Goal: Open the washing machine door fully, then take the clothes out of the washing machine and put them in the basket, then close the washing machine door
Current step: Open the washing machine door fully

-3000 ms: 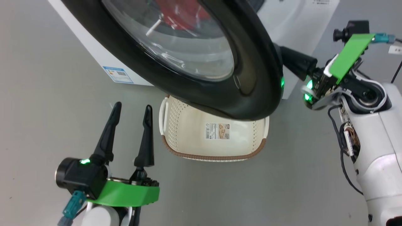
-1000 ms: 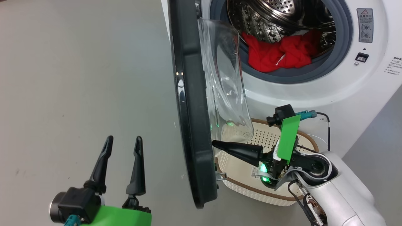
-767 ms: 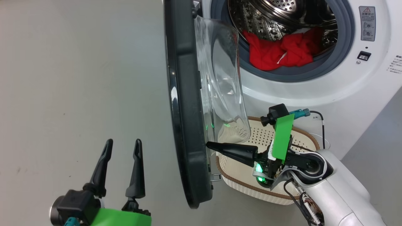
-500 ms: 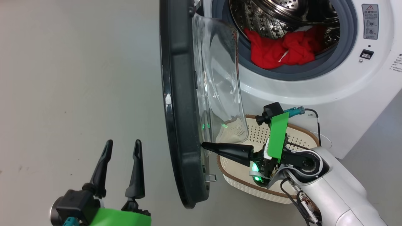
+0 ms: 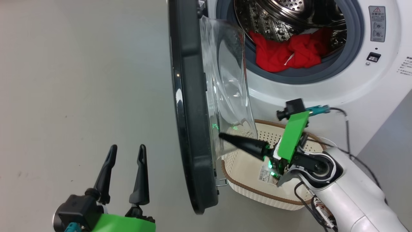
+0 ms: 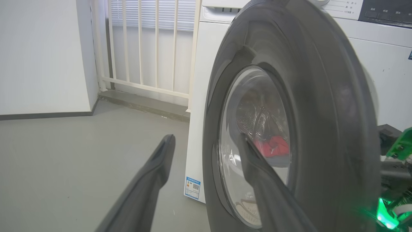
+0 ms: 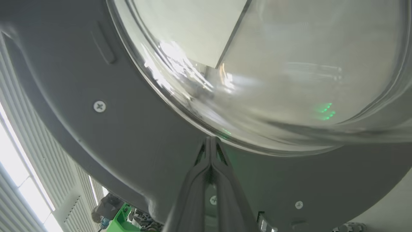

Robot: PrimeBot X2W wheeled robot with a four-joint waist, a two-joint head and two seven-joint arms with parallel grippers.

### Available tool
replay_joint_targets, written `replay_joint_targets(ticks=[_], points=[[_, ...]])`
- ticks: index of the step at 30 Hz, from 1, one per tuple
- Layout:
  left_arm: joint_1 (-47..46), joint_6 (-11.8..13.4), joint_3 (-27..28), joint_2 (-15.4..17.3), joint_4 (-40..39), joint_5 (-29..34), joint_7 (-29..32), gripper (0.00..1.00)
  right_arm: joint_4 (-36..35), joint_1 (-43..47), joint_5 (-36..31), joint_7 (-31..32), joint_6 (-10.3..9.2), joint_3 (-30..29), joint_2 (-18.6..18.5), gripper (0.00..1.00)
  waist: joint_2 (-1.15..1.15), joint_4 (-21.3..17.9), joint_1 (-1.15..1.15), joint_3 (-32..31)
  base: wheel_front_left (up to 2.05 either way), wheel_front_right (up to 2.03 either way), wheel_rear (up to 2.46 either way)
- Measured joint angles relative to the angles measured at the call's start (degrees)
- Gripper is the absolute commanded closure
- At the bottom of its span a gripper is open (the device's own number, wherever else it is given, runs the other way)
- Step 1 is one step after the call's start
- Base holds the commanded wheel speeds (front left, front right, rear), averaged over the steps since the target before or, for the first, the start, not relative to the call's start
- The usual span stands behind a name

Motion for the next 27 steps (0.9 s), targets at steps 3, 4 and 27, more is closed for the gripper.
replay_joint_targets(ticks=[3, 4, 27], points=[[0.0, 0.0, -0.2, 0.0, 0.3, -0.1, 0.0, 0.0, -1.4, 0.0, -4.1, -5.2, 0.0, 0.3, -1.2, 0.84, 0.0, -0.1, 0.0, -0.2, 0.0, 0.0, 0.0], [0.0, 0.0, -0.3, 0.1, 0.4, -0.3, 0.0, 0.0, -2.0, 0.0, -6.3, -7.3, 0.0, 0.5, -1.7, 0.65, 0.0, -0.1, 0.0, -0.3, 0.0, 0.0, 0.0], [2.1, -0.1, 0.0, 1.0, 1.8, -0.4, -2.5, 0.0, -1.2, 7.3, -71.3, -50.4, 0.01, -5.7, -1.2, 0.0, 0.0, -0.9, 0.0, -3.5, 0.0, 0.0, 0.0]])
